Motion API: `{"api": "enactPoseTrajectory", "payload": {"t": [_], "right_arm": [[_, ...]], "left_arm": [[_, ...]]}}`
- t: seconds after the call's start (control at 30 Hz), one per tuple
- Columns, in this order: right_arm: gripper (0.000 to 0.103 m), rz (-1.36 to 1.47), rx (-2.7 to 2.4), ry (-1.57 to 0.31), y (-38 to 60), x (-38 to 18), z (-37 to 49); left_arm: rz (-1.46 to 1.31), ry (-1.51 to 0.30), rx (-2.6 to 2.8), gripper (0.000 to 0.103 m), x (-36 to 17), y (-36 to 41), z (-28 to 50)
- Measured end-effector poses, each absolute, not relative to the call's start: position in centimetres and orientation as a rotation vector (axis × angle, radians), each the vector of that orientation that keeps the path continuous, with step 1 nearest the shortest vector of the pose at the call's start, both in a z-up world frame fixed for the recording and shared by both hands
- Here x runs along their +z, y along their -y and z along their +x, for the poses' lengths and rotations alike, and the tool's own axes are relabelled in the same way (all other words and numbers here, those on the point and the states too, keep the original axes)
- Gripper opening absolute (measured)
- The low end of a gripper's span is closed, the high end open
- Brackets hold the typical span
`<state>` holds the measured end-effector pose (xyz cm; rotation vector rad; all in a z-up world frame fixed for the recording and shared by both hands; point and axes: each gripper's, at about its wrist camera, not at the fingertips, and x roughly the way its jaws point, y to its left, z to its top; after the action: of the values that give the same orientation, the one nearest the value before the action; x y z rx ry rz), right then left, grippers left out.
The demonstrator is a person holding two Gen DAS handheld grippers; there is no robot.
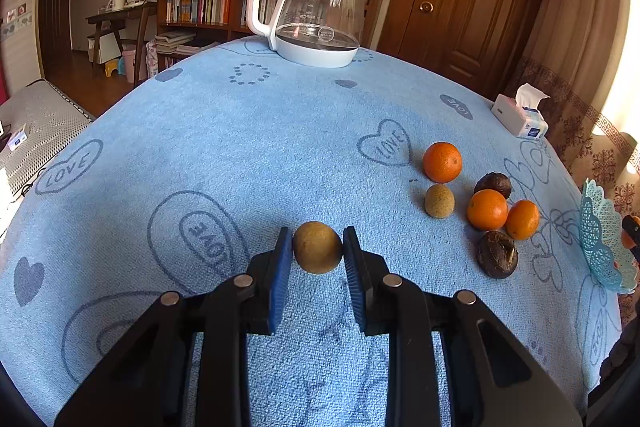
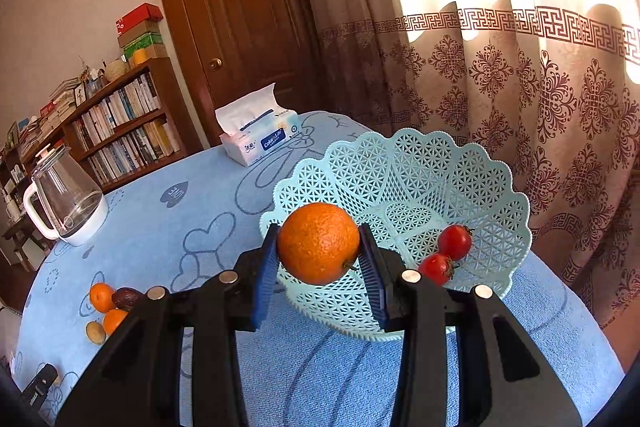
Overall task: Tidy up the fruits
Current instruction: 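Carry the orange into the basket and open the right tool while the left tool holds the brown fruit, then carry the brown fruit in the left tool toward the basket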
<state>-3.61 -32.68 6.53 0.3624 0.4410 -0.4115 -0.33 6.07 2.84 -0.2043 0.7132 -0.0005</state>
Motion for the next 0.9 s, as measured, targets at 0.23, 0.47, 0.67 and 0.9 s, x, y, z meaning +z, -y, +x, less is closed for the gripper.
{"api": "enactPoseTrajectory", "payload": {"t": [0.23, 0.47, 0.67, 0.9], "right_arm": [[0.046, 0.425, -0.452, -0.455, 34.4, 5.6, -4.1], [0.057, 0.431, -0.464, -0.399, 34.5, 6.1, -5.2], [0.057, 0.449, -0.477, -0.380, 35.4, 6.3, -6.0], [0.057, 0.471, -0.492, -0.365, 36.8, 6.5, -6.9]], "left_arm": [[-0.199, -0.709, 0.005, 0.026, 2.9, -6.0, -0.4], [-0.182, -0.700, 0.013, 0.026, 3.0, -5.8, -0.6], [-0.152, -0.690, 0.016, 0.026, 3.4, -5.3, -0.8], [-0.133, -0.685, -0.041, 0.026, 4.9, -3.1, -1.0]]}}
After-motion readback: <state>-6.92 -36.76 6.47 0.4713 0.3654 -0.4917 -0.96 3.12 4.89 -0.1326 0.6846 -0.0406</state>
